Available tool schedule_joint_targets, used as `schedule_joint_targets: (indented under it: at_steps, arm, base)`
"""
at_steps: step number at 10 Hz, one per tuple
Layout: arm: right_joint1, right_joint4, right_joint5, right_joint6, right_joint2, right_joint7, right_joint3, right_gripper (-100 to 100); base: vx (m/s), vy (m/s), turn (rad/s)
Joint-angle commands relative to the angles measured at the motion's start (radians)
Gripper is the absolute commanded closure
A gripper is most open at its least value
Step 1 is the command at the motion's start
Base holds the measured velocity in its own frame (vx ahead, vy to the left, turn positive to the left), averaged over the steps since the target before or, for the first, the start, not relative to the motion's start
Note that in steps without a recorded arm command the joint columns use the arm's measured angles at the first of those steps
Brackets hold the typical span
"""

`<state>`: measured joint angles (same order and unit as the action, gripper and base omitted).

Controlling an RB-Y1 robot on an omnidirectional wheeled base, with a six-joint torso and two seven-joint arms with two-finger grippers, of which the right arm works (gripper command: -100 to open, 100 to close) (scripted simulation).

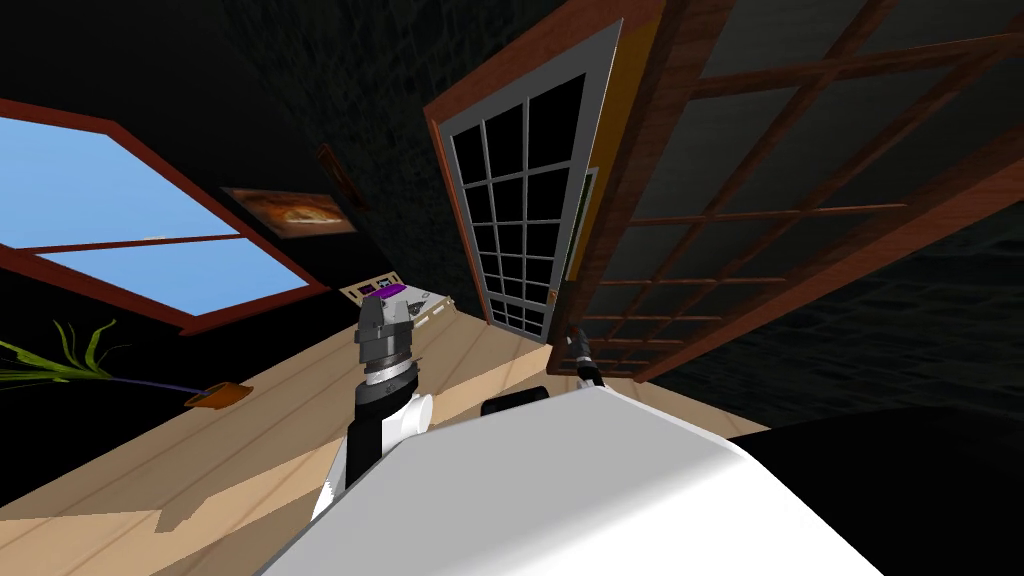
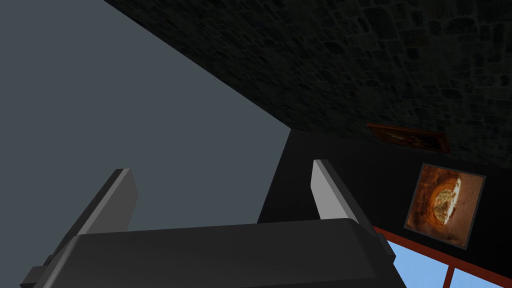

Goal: Pull the door open

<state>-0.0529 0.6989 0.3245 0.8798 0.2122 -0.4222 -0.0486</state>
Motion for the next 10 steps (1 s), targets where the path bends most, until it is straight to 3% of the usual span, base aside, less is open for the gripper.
schedule_joint_targets:
  at_steps: [1, 10]
  arm:
    - [-0.003, 0.011, 0.025, -0.002, -0.001, -0.050, 0.013, -100]
    - [-0.013, 0.053, 0.119, -0.009, -0.002, -0.267, 0.063, -100]
  base:
    - [-0.067, -0.014, 0.065]
    - [-0.059, -0.021, 0.045]
